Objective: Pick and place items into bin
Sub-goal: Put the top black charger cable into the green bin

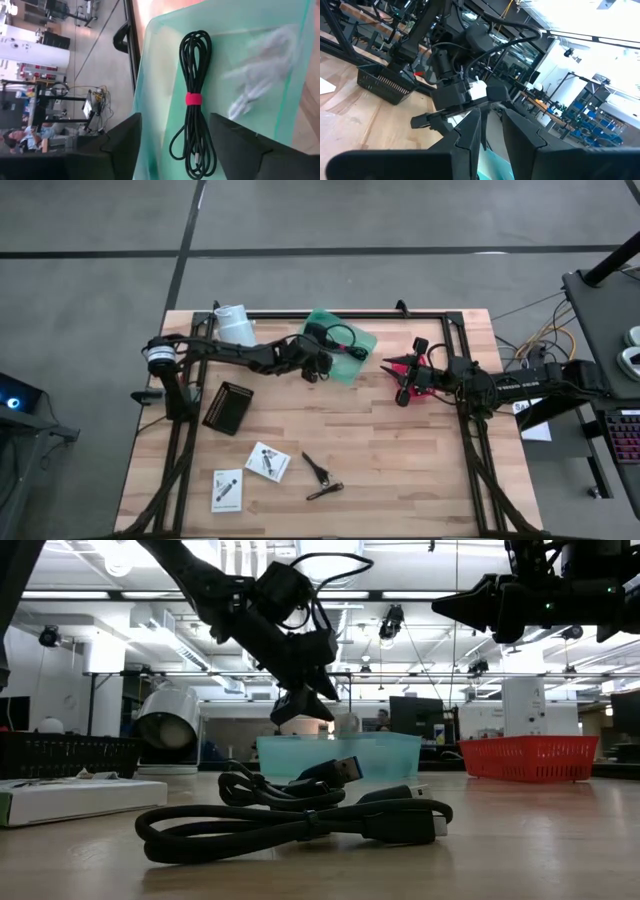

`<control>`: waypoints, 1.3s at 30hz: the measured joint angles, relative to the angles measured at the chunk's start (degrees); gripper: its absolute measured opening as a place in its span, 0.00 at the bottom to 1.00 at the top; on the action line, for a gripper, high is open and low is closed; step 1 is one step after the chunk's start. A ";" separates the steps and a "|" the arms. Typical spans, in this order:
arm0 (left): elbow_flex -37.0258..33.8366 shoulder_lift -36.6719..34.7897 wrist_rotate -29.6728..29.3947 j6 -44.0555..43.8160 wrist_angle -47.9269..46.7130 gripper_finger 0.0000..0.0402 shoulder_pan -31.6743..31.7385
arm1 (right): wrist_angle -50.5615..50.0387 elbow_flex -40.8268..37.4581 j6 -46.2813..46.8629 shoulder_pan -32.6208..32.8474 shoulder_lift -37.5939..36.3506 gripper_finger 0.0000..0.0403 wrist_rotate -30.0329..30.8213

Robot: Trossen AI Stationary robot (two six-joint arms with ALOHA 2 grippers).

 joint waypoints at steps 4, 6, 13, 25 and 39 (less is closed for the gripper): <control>0.00 -0.02 -2.69 -1.45 -0.14 0.55 -1.51 | -0.01 0.00 0.00 0.00 0.00 0.17 0.00; 0.00 -0.22 -3.69 -2.93 -0.93 0.55 -2.44 | -0.02 0.00 0.00 0.00 0.01 0.17 0.00; -0.15 -2.73 -5.35 -7.19 -8.34 0.55 -5.98 | -0.41 0.00 -0.20 0.01 -0.01 0.17 0.00; -0.14 -7.18 -2.99 -26.87 -25.41 0.55 -16.81 | -1.51 0.00 -1.44 0.02 0.01 0.17 0.02; -0.20 -7.35 4.33 -45.08 -30.24 0.55 -28.66 | -1.73 0.00 -1.33 0.00 0.01 0.17 0.00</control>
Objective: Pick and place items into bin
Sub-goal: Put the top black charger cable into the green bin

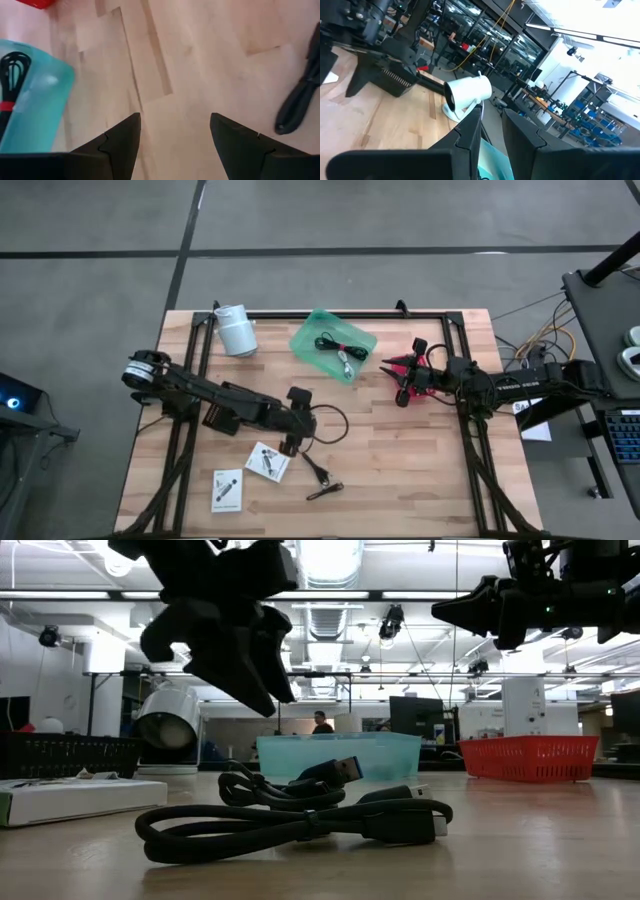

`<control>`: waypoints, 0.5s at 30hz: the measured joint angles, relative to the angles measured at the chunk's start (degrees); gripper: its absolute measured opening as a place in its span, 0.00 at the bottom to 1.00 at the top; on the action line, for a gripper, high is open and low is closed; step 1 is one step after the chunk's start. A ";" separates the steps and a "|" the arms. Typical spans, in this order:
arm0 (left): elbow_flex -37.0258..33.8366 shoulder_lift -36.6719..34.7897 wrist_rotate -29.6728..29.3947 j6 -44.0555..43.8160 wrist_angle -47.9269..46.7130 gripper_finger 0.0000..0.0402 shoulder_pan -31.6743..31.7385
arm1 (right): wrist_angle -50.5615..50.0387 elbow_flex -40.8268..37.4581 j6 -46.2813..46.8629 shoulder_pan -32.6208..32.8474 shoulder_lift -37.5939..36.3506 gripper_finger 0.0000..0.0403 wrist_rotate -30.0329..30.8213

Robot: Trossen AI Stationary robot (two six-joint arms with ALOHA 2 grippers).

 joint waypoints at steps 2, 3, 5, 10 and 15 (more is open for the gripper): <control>-0.09 -0.02 0.06 -1.78 -0.04 0.55 -0.67 | 0.00 0.00 0.00 0.00 0.00 0.17 0.00; -0.10 -0.02 0.06 -2.84 0.01 0.55 -0.93 | 0.00 0.00 0.03 0.00 0.00 0.17 0.00; -0.25 -0.02 0.37 -4.54 0.01 0.55 -1.24 | 0.02 0.00 0.04 0.00 0.00 0.17 0.00; -1.18 0.00 1.53 -5.95 0.05 0.55 -1.35 | 0.02 0.00 0.04 0.00 0.00 0.17 0.00; -2.40 0.00 1.87 -5.97 0.14 0.55 -1.33 | 0.00 0.00 0.04 0.00 0.00 0.17 0.00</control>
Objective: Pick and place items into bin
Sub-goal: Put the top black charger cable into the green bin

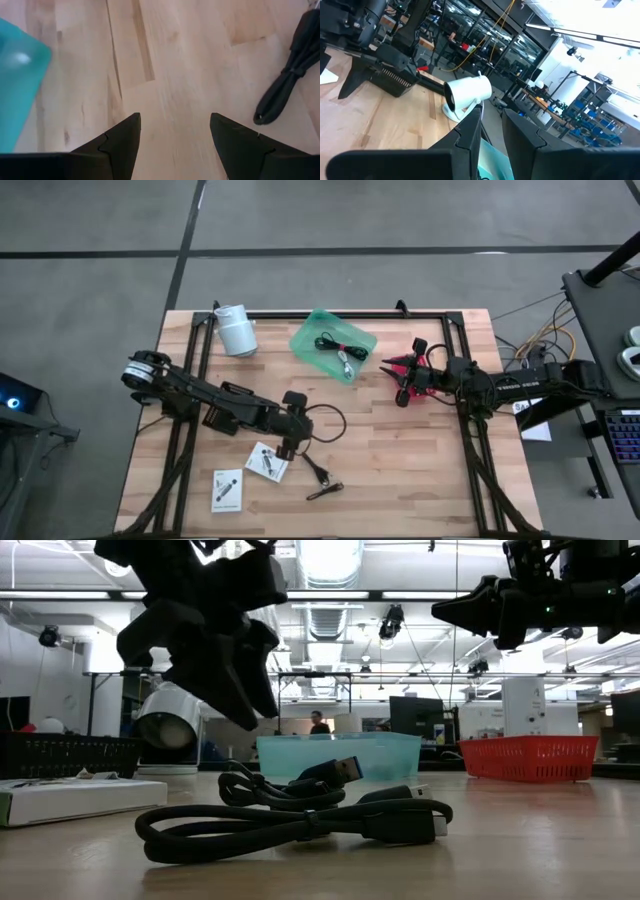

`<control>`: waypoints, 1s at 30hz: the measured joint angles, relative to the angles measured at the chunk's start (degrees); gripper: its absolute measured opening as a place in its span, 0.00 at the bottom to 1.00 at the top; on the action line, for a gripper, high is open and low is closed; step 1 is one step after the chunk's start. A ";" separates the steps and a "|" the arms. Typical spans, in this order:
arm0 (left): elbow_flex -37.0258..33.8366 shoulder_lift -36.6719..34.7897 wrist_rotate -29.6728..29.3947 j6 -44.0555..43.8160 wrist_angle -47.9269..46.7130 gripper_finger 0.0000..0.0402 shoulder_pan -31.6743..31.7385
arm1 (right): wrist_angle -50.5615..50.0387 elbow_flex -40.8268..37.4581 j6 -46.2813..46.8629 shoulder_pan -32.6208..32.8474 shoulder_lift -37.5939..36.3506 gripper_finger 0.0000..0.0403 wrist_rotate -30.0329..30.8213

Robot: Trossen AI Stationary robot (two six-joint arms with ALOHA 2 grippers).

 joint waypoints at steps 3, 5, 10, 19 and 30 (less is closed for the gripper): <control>-0.49 0.02 1.20 -0.04 0.43 0.55 0.00 | 0.00 0.00 0.00 0.00 0.00 0.17 -0.01; -0.53 0.02 1.74 -0.04 0.50 0.55 0.00 | 0.00 0.00 0.00 0.00 0.00 0.17 0.00; -0.53 0.03 1.76 -0.77 0.87 0.55 0.00 | -0.05 0.00 0.00 0.00 0.00 0.17 -0.01; -0.53 0.04 3.21 -2.85 1.96 0.55 0.00 | -0.39 0.00 0.00 0.00 0.00 0.17 -0.02; -0.53 0.07 13.23 -2.83 6.26 0.55 -0.02 | -0.76 0.00 -0.13 0.02 0.00 0.17 -0.02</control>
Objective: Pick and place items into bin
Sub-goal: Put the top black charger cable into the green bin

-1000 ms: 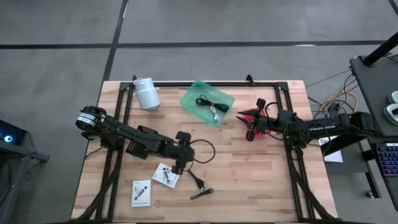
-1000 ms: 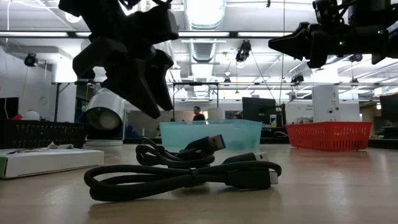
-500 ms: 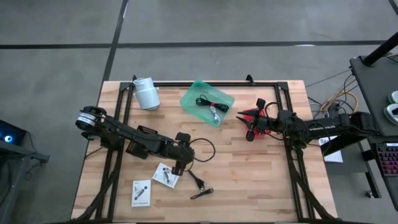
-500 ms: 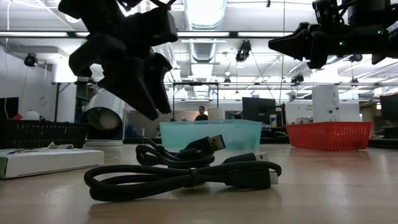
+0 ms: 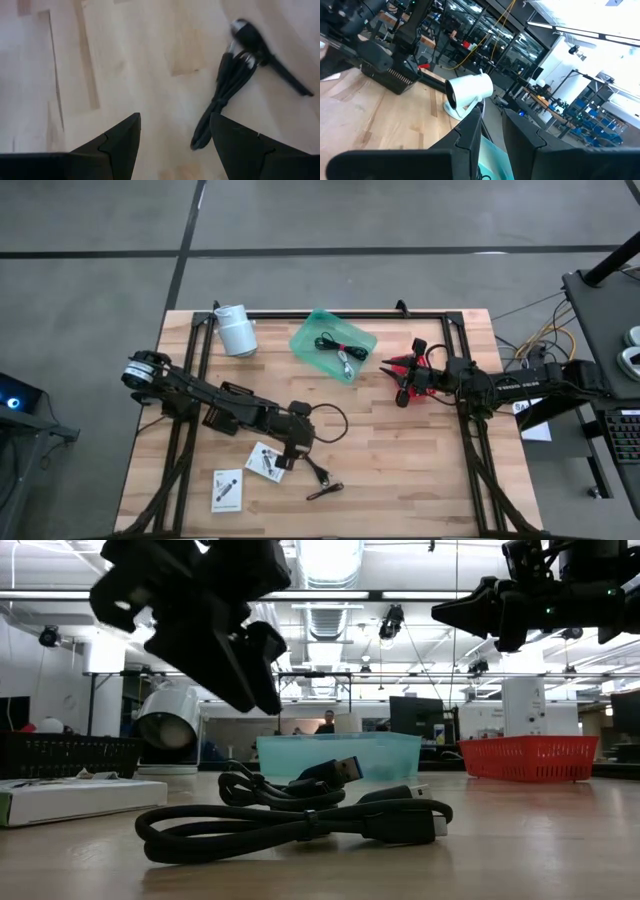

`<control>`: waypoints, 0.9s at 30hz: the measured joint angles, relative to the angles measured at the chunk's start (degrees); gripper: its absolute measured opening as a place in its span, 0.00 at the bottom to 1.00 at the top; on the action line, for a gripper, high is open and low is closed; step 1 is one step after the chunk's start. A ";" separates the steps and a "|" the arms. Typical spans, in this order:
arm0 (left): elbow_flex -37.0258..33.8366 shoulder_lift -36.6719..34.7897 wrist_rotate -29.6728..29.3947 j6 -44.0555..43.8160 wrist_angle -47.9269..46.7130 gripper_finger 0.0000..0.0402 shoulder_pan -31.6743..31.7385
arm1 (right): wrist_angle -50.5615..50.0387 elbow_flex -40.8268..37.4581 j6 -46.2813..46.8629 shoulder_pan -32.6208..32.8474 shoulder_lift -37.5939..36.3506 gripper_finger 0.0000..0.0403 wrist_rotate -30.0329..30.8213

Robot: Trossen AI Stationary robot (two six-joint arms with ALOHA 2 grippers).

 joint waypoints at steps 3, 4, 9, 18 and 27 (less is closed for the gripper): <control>0.00 0.00 0.29 -0.01 0.57 0.55 0.00 | -0.02 0.00 0.00 0.00 0.00 0.17 0.00; 0.00 0.00 0.29 0.01 0.49 0.55 0.00 | -0.02 0.00 0.02 0.00 0.00 0.17 0.00; -0.04 0.00 0.26 0.01 0.48 0.55 0.02 | -0.04 0.00 0.01 0.00 0.00 0.17 -0.02; -0.08 0.83 0.24 0.05 2.22 0.55 0.00 | -0.10 0.00 0.03 -0.02 0.00 0.17 0.00; -0.15 4.51 0.07 0.50 2.69 0.55 0.02 | -0.52 0.00 -0.03 0.00 -0.02 0.17 -0.05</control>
